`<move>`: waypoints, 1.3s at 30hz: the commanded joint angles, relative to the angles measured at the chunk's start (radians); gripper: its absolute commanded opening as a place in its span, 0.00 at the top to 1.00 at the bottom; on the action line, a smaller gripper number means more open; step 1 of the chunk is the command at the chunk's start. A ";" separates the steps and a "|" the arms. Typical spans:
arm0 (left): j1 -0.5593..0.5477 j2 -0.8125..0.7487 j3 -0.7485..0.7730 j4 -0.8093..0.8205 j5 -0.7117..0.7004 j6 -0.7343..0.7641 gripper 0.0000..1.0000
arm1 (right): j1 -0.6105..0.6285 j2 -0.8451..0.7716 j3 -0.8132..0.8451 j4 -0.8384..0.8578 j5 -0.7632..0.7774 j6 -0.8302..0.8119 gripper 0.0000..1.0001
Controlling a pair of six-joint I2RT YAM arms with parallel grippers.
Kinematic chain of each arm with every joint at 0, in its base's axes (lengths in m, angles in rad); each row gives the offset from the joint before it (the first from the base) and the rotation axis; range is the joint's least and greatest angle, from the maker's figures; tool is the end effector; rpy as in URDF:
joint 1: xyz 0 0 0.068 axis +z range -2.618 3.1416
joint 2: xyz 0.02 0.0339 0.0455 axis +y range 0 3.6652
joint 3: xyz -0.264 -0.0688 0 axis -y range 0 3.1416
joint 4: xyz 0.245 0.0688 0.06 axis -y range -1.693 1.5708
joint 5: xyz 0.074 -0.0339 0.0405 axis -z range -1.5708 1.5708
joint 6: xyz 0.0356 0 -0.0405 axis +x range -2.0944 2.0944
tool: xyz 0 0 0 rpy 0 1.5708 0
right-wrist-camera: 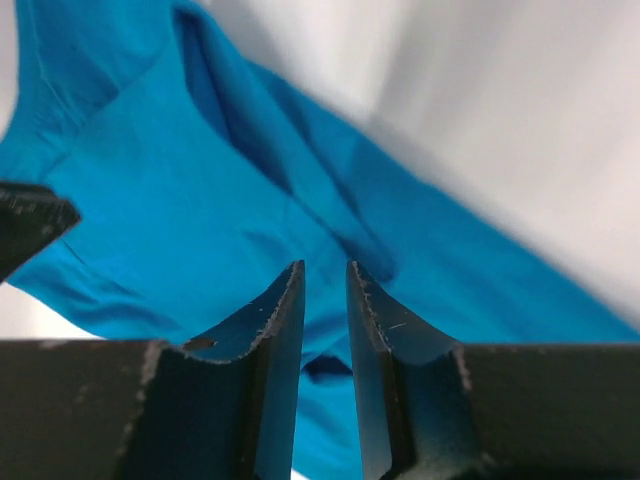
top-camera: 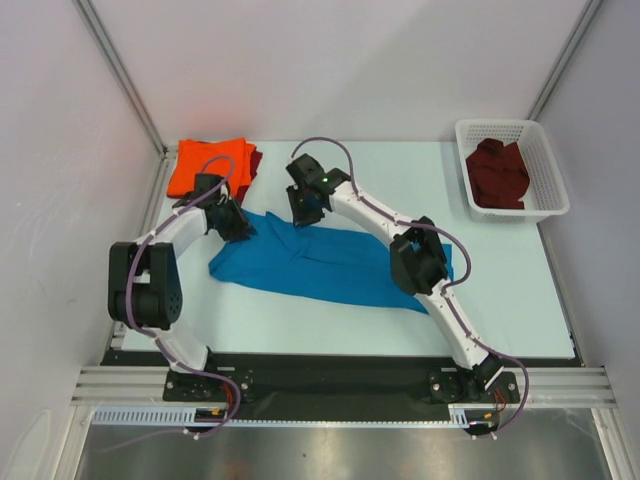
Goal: Fold and stack the t-shirts
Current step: Fold the tshirt
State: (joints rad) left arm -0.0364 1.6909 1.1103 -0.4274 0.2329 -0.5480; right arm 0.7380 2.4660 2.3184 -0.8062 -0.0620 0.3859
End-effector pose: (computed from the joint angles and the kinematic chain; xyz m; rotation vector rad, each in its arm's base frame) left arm 0.3468 -0.0209 0.1995 -0.5777 2.5595 -0.5121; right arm 0.3984 0.3653 0.2126 -0.4816 2.5602 0.5107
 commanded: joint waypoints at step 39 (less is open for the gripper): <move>0.023 0.090 -0.050 0.035 0.006 0.017 0.66 | 0.055 0.068 0.029 -0.080 0.156 0.050 0.93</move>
State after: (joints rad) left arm -0.0254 1.7699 1.0592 -0.4122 0.2398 -0.5434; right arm 0.8005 2.5210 2.2974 -0.9020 0.0826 0.4221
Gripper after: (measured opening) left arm 0.340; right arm 0.105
